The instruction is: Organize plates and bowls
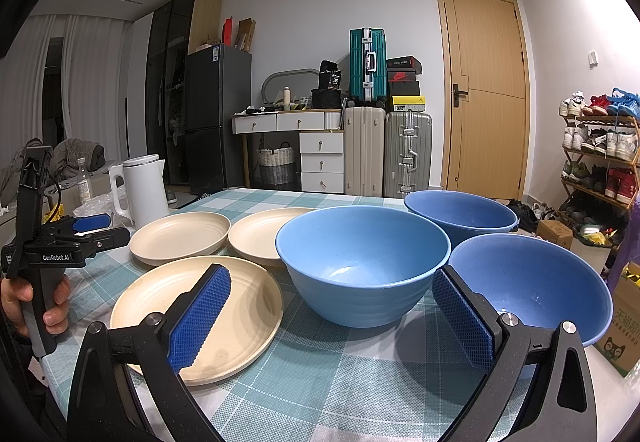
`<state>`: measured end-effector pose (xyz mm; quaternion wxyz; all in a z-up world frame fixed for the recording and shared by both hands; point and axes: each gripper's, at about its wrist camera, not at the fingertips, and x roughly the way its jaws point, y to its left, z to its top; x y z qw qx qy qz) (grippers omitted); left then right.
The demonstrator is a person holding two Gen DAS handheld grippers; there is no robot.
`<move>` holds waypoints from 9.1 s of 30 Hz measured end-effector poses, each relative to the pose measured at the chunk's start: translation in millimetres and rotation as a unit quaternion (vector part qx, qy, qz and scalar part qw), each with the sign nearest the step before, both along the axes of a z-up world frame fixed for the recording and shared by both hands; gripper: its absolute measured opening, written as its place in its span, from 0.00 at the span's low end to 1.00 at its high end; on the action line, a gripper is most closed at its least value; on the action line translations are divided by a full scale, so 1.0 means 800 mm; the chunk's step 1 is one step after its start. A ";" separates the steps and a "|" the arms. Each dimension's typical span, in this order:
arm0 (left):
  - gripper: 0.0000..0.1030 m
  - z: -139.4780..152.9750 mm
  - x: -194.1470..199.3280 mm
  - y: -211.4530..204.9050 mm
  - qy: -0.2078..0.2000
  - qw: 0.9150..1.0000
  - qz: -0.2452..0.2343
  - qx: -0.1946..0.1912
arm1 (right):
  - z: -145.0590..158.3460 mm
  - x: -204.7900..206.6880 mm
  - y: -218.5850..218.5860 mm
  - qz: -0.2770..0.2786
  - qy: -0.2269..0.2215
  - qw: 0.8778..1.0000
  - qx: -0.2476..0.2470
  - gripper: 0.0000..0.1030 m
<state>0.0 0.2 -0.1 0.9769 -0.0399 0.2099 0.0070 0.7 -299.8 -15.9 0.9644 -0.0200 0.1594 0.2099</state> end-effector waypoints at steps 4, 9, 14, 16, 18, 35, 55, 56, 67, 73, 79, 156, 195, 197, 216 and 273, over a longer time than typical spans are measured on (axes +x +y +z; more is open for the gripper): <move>0.99 0.000 0.000 0.000 0.000 1.000 0.000 0.000 | 0.000 0.000 0.000 0.000 0.000 1.000 0.000 1.00; 0.99 0.000 0.000 0.000 0.000 1.000 0.000 0.000 | 0.000 0.000 0.000 0.000 0.000 1.000 0.000 1.00; 0.99 0.000 0.000 0.000 0.000 1.000 0.001 0.000 | 0.000 0.000 0.000 0.000 0.000 1.000 0.000 1.00; 0.99 0.000 0.000 0.000 0.001 1.000 0.000 0.000 | 0.000 0.000 0.000 0.000 0.000 1.000 0.000 1.00; 0.99 0.000 0.000 0.000 0.001 1.000 0.000 0.000 | 0.000 0.000 0.000 0.000 0.000 1.000 0.000 1.00; 0.99 0.000 -0.001 0.001 0.000 1.000 0.002 -0.001 | -0.005 0.006 0.002 -0.016 0.003 1.000 -0.005 1.00; 0.99 0.012 0.002 0.014 0.019 1.000 0.018 -0.012 | 0.024 0.011 0.026 0.009 0.026 1.000 -0.011 1.00; 0.99 0.015 0.002 0.016 0.020 0.999 0.022 -0.015 | 0.026 0.011 0.031 0.013 0.028 0.999 -0.014 1.00; 0.99 0.045 -0.003 0.044 0.033 0.997 0.053 -0.034 | 0.044 0.037 0.080 0.045 0.066 0.997 -0.008 1.00; 0.99 0.051 0.004 0.055 0.046 0.996 0.070 -0.027 | 0.049 0.055 0.111 0.059 0.083 0.995 -0.017 1.00; 0.99 0.046 0.019 0.067 0.068 0.994 0.087 -0.025 | 0.053 0.071 0.141 0.069 0.090 0.993 -0.030 1.00; 0.22 -0.080 0.145 0.189 0.218 0.964 0.121 -0.091 | -0.074 0.241 0.356 0.095 0.277 0.947 -0.134 0.18; 0.22 0.016 0.102 0.088 0.174 0.983 0.057 -0.026 | 0.016 0.169 0.270 0.039 0.212 0.971 -0.102 0.18; 0.22 0.021 0.100 0.078 0.173 0.983 0.051 -0.022 | 0.019 0.163 0.260 0.034 0.211 0.972 -0.100 0.18; 0.22 0.054 0.047 0.009 0.161 0.987 0.016 0.000 | 0.041 0.102 0.203 0.010 0.197 0.977 -0.078 0.18; 0.26 -0.013 0.034 -0.076 0.245 0.964 -0.055 0.083 | -0.029 0.023 0.141 -0.024 0.234 0.966 -0.111 0.20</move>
